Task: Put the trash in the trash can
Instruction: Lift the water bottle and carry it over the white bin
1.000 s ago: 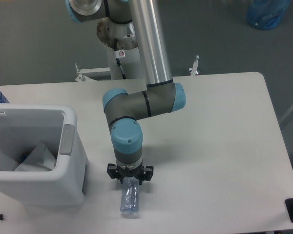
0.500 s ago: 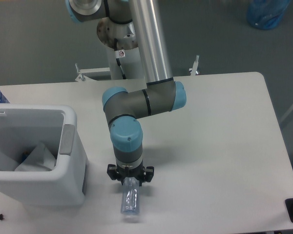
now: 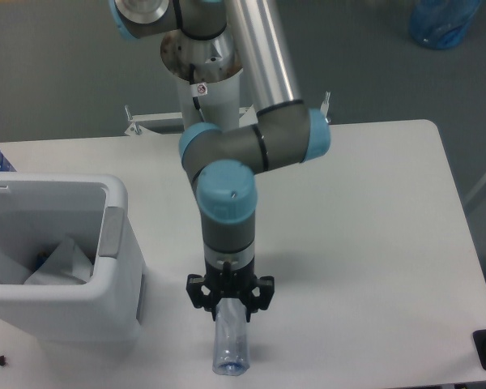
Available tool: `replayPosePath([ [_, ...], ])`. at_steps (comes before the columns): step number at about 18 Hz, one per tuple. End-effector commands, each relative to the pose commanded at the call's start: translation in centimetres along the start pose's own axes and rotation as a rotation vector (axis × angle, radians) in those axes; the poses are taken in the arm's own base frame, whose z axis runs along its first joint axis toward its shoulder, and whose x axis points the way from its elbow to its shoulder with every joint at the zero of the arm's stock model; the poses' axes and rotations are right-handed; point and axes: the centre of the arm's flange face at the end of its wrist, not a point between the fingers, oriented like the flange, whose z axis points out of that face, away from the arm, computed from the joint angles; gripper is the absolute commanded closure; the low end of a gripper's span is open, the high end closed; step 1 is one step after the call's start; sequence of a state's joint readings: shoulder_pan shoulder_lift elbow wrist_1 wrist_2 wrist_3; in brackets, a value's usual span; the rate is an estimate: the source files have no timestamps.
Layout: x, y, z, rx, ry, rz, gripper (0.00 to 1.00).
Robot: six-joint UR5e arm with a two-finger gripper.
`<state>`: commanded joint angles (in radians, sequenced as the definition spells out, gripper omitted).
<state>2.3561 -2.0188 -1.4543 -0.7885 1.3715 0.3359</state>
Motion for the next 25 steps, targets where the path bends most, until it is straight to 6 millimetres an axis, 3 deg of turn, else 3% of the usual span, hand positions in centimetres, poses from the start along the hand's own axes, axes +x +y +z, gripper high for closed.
replayPosePath([
  [3,-0.2,-2.1,-4.4,0.138,0.008,0.011,0.40],
  [5,-0.8,-2.9,-6.9,0.207,0.014,-0.004,0.40],
  [8,-0.2,-3.8,-11.4,0.284,0.024,-0.005,0.40],
  [12,2.1,-4.3,-17.5,0.369,0.029,0.007,0.40],
  [15,4.0,-4.2,-20.6,0.408,0.042,0.008,0.40],
  [20,9.4,-4.3,-22.6,0.435,0.083,0.076,0.40],
  [22,12.5,-4.3,-22.7,0.436,0.112,0.120,0.40],
  [25,15.4,-4.2,-22.3,0.431,0.141,0.167,0.40],
])
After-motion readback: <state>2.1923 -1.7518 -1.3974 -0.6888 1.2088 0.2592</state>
